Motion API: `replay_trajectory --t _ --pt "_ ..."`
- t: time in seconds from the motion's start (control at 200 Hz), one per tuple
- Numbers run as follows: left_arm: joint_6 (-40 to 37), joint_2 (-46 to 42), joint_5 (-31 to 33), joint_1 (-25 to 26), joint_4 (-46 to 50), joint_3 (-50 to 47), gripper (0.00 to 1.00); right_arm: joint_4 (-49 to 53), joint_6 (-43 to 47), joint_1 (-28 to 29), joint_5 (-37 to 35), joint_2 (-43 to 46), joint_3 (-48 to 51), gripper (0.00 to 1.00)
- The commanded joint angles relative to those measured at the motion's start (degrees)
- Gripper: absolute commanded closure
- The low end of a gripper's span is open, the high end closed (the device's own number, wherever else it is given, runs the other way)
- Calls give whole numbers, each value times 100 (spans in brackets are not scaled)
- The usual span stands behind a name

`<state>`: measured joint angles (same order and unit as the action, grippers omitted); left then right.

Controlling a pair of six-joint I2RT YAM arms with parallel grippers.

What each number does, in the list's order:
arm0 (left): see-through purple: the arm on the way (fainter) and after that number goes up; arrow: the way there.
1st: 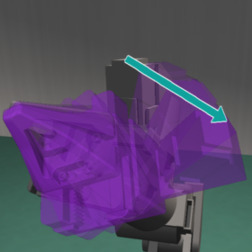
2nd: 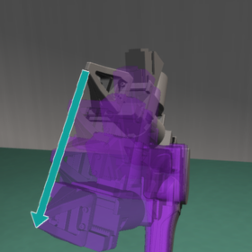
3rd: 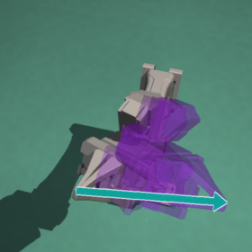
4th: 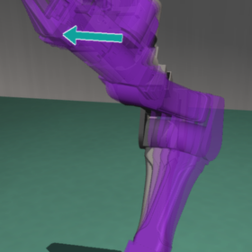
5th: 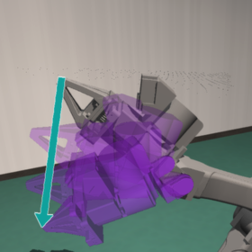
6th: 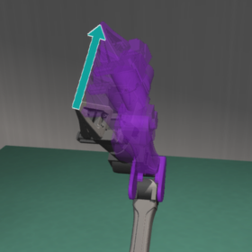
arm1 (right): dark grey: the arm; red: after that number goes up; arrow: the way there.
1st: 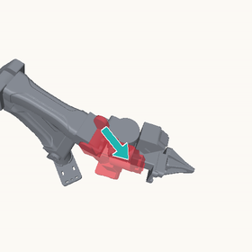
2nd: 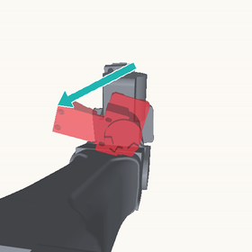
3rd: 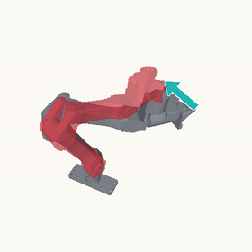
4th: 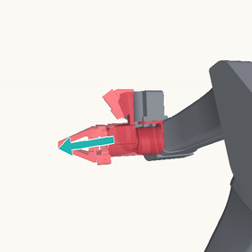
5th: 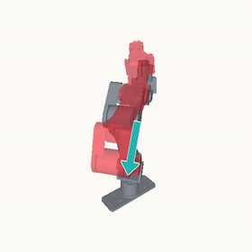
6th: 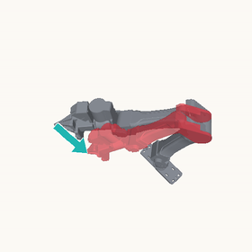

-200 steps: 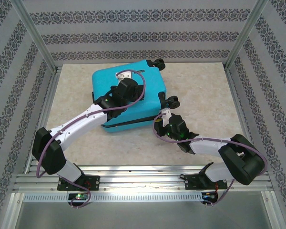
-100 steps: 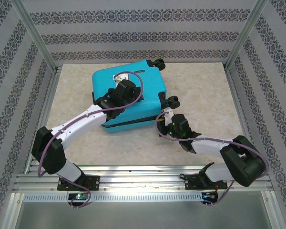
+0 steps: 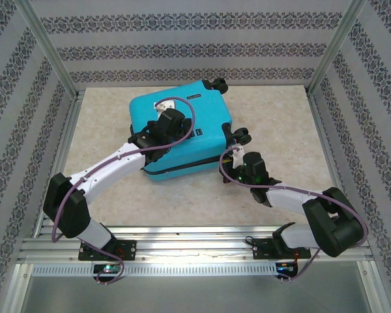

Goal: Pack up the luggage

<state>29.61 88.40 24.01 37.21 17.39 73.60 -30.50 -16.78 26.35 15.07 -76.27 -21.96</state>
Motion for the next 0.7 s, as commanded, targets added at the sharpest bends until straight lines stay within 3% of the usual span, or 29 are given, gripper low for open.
replay_trajectory --t 0.0,0.165,0.375,0.515,0.694 --pt "98 8 -7 -141 -8 -143 4 -256 -95 -94 267 -17 -19 100" --pt "139 -12 -50 -205 -37 -240 4 163 -246 -129 -398 -81 -155 100" --pt "158 -12 -75 -267 -64 -316 4 253 -331 -153 -372 -46 -209 100" --pt "256 -90 -180 -401 -150 -487 4 645 -442 -202 -981 6 -317 100" --pt "265 -209 -251 -570 -195 -644 5 597 -395 -327 -588 53 -312 100"
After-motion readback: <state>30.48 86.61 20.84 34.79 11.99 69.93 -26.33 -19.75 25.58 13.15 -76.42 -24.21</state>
